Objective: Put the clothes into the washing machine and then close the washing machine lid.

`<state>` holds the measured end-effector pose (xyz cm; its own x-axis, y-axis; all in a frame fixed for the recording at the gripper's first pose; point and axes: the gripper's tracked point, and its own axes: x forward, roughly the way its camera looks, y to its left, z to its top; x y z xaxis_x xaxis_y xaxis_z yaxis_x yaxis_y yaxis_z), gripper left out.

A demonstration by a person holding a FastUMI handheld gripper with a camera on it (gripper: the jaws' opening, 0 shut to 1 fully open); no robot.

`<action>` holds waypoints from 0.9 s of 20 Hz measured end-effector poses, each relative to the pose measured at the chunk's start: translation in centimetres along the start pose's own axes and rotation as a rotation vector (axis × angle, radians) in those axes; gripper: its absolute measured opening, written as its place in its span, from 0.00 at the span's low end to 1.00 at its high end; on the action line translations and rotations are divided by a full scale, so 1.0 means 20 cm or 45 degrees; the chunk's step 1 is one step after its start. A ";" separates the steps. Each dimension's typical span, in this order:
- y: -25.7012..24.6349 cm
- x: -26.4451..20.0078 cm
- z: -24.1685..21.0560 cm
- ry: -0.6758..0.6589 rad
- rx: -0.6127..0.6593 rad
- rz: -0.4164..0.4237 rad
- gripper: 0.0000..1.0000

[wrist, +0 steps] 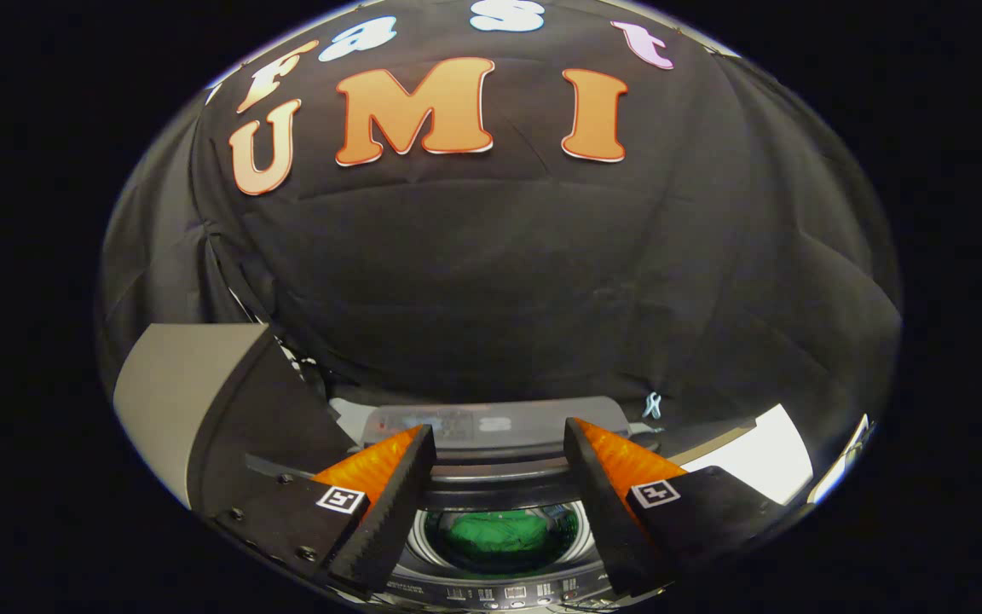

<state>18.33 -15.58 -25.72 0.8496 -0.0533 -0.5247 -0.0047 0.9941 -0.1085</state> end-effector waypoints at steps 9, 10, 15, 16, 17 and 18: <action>-0.12 -0.15 -0.42 0.145 0.133 -0.017 0.99; -0.15 -0.19 -0.38 0.119 0.144 -0.026 0.99; -0.28 -0.38 -0.15 -0.020 0.219 -0.052 0.98; -0.31 -0.42 -0.11 -0.046 0.222 -0.057 0.98; -0.33 -0.46 -0.06 -0.074 0.222 -0.061 0.98; -0.34 -0.49 0.00 -0.102 0.220 -0.067 0.98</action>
<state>10.00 -21.87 -19.84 0.8855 -0.1051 -0.4526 0.1258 0.9919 0.0159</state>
